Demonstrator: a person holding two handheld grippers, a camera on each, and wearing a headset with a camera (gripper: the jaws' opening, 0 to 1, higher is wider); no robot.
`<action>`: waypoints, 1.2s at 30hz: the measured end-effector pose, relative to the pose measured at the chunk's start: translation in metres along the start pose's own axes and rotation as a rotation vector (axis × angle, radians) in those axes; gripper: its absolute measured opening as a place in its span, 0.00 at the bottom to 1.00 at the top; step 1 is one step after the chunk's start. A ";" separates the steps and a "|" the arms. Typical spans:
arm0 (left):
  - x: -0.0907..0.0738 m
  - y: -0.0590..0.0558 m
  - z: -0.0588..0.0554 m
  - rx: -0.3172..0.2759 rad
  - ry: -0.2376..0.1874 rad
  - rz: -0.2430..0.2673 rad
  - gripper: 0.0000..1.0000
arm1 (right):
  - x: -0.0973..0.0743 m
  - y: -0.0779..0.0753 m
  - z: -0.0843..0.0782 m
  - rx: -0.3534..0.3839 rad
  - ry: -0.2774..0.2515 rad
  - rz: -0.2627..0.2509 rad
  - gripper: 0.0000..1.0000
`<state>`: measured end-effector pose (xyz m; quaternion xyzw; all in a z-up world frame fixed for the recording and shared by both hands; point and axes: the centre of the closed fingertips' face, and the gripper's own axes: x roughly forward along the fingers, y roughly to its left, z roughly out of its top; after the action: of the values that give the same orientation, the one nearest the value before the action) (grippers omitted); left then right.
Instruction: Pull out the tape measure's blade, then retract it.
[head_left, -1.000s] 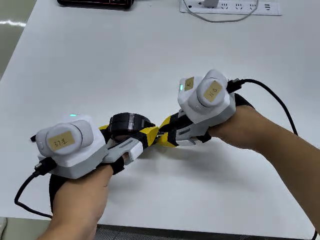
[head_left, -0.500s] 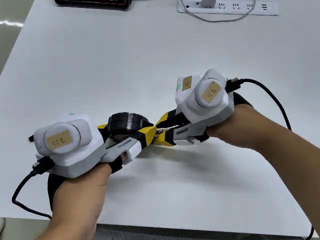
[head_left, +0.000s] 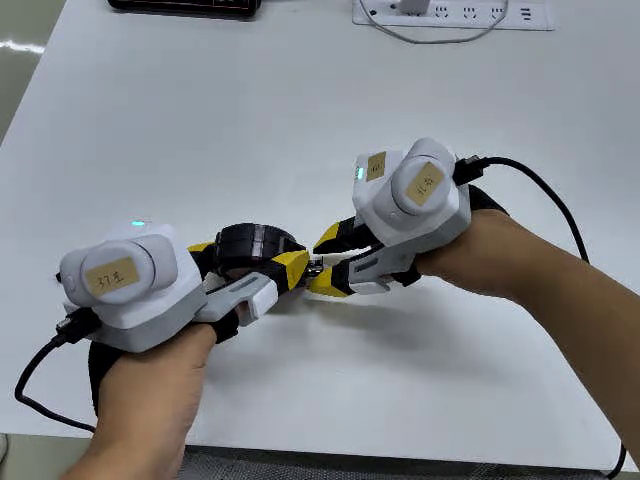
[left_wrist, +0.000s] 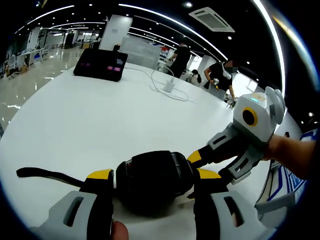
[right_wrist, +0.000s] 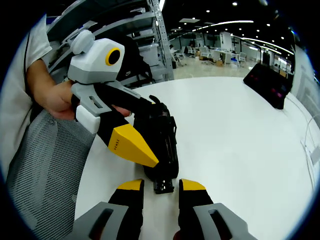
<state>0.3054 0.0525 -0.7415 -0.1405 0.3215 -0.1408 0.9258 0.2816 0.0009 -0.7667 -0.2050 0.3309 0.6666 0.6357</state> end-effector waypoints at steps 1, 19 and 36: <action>0.000 0.000 0.001 0.003 0.002 -0.002 0.61 | 0.000 0.000 0.000 0.000 0.002 -0.002 0.27; -0.005 -0.004 0.002 0.073 0.012 -0.039 0.64 | -0.010 0.003 -0.001 0.007 -0.027 -0.026 0.37; -0.018 -0.009 -0.004 0.209 0.052 -0.120 0.74 | -0.033 0.004 -0.007 0.019 -0.068 -0.109 0.67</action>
<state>0.2878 0.0500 -0.7319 -0.0587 0.3199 -0.2320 0.9167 0.2799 -0.0272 -0.7483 -0.1939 0.3042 0.6344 0.6837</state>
